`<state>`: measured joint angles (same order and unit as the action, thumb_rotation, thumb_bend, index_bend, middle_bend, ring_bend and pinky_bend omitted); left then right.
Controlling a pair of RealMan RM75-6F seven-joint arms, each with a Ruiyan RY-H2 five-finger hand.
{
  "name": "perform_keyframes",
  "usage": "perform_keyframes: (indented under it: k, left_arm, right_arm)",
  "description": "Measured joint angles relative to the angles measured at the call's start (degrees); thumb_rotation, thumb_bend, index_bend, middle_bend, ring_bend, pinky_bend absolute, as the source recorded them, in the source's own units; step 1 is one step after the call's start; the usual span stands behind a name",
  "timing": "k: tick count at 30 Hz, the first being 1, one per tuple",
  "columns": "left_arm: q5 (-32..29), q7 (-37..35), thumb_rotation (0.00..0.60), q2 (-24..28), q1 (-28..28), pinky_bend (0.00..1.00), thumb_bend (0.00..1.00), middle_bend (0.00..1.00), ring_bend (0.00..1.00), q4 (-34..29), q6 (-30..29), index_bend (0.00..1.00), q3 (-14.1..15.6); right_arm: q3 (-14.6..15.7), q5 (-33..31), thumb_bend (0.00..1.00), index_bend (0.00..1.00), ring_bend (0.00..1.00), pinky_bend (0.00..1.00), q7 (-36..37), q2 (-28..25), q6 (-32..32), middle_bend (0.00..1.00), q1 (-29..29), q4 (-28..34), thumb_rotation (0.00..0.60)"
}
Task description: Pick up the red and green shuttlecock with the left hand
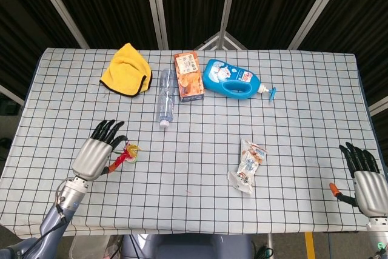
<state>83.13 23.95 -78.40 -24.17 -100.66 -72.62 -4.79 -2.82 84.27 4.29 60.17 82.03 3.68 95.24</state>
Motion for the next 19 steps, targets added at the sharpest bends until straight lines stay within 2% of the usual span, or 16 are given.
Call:
perform_keyframes:
  k: [6,10,14,19]
  left_arm:
    - [2.8,-5.3,0.6,5.5,3.2,0.0,0.14,0.0,0.0,-2.9,-4.8,0.0,1.3]
    - [4.8,-8.7,0.6,9.9,7.1,0.0,0.14,0.0,0.0,-2.9,-8.7,0.0,3.8]
    - [7.1,-11.2,0.6,11.3,10.8,0.0,0.13,0.0,0.0,1.1,-12.9,0.0,6.4]
    - [8.3,-15.6,0.6,12.8,15.3,0.0,0.13,0.0,0.0,6.1,-15.3,0.0,9.7]
  right_arm:
    - [0.1,0.3,0.33,0.0,0.0,0.0,-0.3,0.0,0.1,0.0,0.0,0.0,0.6]
    - [0.2,0.4,0.33,0.0,0.0,0.0,-0.8,0.1,0.1,0.0,-0.1,0.0,0.6]
    - [0.3,0.5,0.33,0.0,0.0,0.0,-1.3,0.2,0.1,0.0,0.0,0.1,0.6]
    - [0.3,0.7,0.33,0.0,0.0,0.0,-1.7,0.4,0.1,0.0,0.1,0.0,0.6]
